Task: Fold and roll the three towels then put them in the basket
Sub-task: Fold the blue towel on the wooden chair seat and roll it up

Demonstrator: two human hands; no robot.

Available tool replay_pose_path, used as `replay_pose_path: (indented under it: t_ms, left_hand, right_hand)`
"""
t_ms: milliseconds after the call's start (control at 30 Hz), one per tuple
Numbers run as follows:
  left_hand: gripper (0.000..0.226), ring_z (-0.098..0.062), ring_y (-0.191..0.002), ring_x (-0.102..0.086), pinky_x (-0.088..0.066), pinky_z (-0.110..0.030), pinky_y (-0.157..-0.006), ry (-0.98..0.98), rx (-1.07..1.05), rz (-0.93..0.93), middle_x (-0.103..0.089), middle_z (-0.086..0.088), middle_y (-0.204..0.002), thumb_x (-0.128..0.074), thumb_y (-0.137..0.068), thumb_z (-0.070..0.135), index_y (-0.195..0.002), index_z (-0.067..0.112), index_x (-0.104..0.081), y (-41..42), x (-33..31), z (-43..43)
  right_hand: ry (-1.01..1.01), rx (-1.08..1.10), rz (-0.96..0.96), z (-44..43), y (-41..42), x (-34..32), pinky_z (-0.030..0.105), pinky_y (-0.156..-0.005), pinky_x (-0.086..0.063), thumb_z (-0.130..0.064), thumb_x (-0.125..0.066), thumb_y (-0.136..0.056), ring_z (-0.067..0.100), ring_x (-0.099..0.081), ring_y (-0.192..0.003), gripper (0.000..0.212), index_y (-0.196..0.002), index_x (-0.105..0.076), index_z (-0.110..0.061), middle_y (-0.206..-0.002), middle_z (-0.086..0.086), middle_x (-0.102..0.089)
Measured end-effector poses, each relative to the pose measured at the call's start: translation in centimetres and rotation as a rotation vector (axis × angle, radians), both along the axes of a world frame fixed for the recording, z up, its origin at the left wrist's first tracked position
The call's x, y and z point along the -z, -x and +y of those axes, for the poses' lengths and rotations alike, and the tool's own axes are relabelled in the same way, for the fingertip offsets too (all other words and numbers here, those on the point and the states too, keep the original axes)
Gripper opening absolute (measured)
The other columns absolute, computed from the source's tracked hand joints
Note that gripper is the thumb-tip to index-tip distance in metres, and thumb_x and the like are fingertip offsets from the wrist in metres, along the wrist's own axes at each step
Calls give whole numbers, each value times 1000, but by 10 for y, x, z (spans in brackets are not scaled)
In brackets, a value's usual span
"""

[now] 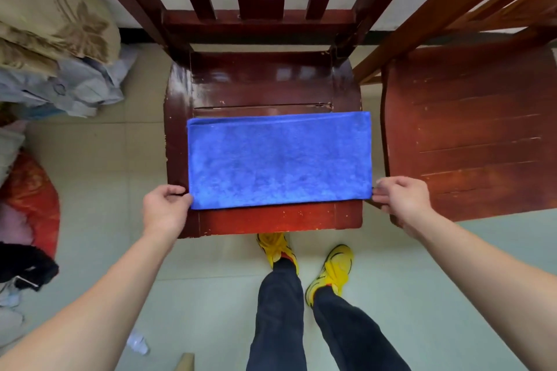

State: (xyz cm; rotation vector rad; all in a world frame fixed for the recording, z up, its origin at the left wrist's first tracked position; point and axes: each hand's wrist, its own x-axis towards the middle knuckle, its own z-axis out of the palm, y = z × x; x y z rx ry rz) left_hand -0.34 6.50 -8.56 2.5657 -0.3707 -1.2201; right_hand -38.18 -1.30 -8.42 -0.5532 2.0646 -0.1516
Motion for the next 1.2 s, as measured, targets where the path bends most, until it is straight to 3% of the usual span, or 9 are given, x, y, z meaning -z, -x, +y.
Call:
replay_pose_path:
  t_ms: [67,167,267,367,467,700,900,1067,1200]
  left_hand:
    - [19,-31,-84,-61,-48,-35,-80,143,287,-222,-63,-13,-89,-63,-79,0,-97,5,-66,13,-7,-2]
    - [33,-33,-110,-54,-45,-38,-85,381,858,-351,-58,-13,-117,-71,-76,11,-109,10,-65,51,-15,-25]
    - [80,-34,-143,-21,-28,-46,-109,344,1336,-293,-24,-15,-156,-77,-73,37,-142,17,-42,91,-5,-55]
    - [119,-32,-147,11,-6,-50,-119,189,1584,-338,10,-13,-161,-74,-65,61,-153,20,-5,110,13,-76]
    - [141,-34,-146,18,-3,-56,-118,118,1665,-393,18,-14,-159,-72,-52,74,-151,18,10,115,28,-80]
    - [147,-34,-146,16,-5,-55,-118,90,1642,-376,17,-13,-159,-71,-47,79,-151,16,12,115,21,-85]
    - [70,-35,-136,-33,-31,-48,-106,297,1109,-382,-32,-17,-151,-67,-81,40,-139,10,-43,45,-22,-61]
    - [31,-38,-106,-54,-44,-43,-87,199,748,-386,-58,-18,-112,-62,-84,17,-113,6,-63,-29,-42,-27]
    - [21,-33,-92,-62,-48,-36,-84,146,461,-292,-68,-9,-91,-61,-85,13,-104,7,-66,-72,-42,6]
  right_hand:
    - [153,-174,193,-7,-4,3,28,-67,-43,-25,-65,-82,16,-61,-70,9,-87,-70,-19,-86,2,-74]
    - [192,-302,170,-25,-22,8,32,-80,-48,-42,-74,-77,17,-61,-89,46,-115,-63,-16,-97,-4,-65]
    - [94,-374,107,-36,-34,15,31,-67,-49,-44,-81,-69,18,-63,-78,33,-89,-62,-24,-91,-5,-65]
    - [94,-401,187,-39,-30,22,34,-66,-52,-37,-84,-67,21,-64,-75,30,-76,-61,-20,-83,-3,-65]
    - [104,-255,29,-35,-21,29,37,-67,-58,-22,-85,-68,21,-68,-78,29,-83,-63,-10,-86,-1,-68]
    - [248,-182,-282,-30,-20,-14,25,-56,-54,-6,-78,-75,18,-72,-76,30,-99,-60,-13,-96,10,-73]
    - [317,-393,-389,-31,-77,-72,48,-76,-58,-10,-79,-75,36,-69,-82,34,-98,-55,-15,-92,24,-69]
    - [288,-623,-315,-22,-162,-71,35,-62,-48,-18,-77,-73,15,-53,-57,34,-92,-49,-20,-66,-1,-57]
    - [263,-740,-236,-6,-232,-45,31,-58,-39,-20,-71,-76,16,-55,-66,32,-88,-42,-23,-65,-7,-53]
